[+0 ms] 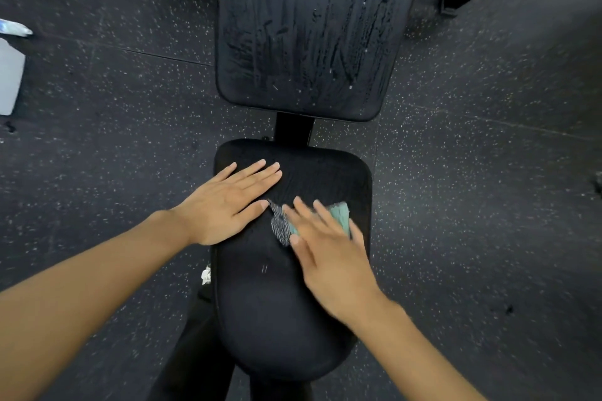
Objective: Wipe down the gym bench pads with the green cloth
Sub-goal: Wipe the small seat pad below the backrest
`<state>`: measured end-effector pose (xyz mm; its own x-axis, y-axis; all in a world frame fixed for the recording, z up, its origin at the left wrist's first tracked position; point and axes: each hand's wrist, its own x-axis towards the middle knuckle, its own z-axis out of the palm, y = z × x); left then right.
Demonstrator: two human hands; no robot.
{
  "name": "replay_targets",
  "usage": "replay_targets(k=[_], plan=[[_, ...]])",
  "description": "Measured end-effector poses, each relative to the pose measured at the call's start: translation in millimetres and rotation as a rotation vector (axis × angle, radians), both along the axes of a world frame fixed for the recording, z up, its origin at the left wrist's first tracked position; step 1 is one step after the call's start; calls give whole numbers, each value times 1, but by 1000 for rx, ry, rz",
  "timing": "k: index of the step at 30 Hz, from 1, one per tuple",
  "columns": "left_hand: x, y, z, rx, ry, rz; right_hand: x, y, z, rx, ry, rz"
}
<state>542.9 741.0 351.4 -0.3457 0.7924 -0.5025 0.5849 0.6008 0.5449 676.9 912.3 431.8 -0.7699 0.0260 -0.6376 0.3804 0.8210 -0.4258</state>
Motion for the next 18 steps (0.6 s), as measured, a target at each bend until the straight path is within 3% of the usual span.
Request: replay_targets(k=[5, 10, 15, 18], plan=[[-1, -3, 0, 14, -9, -37, 46, -43, 32, 102, 133, -11], [-1, -8, 2, 38, -28, -75, 48, -68, 25, 222, 191, -28], [-7, -13, 2, 71, -49, -129, 21, -77, 8, 281, 106, -89], [-10, -15, 0, 92, -49, -146, -4, -80, 7, 162, 8, -152]])
